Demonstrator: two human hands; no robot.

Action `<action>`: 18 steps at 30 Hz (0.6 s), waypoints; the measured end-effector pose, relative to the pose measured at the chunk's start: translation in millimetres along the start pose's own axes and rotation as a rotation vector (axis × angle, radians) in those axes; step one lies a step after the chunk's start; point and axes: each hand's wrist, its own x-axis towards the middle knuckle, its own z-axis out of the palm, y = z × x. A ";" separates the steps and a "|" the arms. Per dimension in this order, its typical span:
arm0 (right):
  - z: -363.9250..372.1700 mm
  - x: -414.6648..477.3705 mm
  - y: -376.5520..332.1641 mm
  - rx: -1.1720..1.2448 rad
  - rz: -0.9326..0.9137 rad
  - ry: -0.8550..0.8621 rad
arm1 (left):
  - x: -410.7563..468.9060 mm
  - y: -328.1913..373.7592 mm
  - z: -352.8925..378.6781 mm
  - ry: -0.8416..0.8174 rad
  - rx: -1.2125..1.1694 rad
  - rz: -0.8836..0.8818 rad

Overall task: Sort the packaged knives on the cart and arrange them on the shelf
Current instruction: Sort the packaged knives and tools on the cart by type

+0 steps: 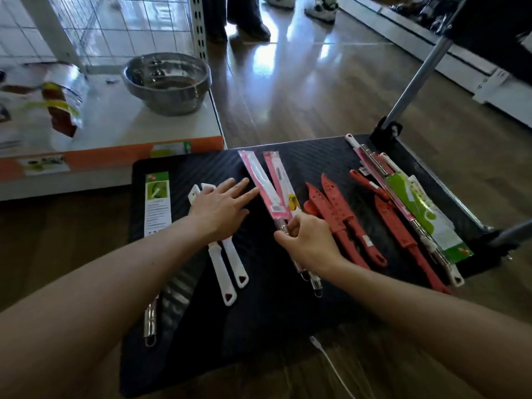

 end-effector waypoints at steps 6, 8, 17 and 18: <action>14.3 -13.2 -3.7 -0.029 0.044 -0.045 | -6.1 -7.0 4.2 -0.011 -0.012 -0.022; 18.9 -14.3 -4.2 -0.009 0.074 -0.069 | -6.1 -7.2 4.3 -0.014 -0.018 0.001; -6.0 6.4 3.9 0.032 0.088 0.020 | -2.4 11.0 0.9 -0.030 -0.110 0.120; -15.2 11.0 10.5 -0.015 0.097 0.061 | -0.2 16.2 -0.6 -0.015 -0.131 0.138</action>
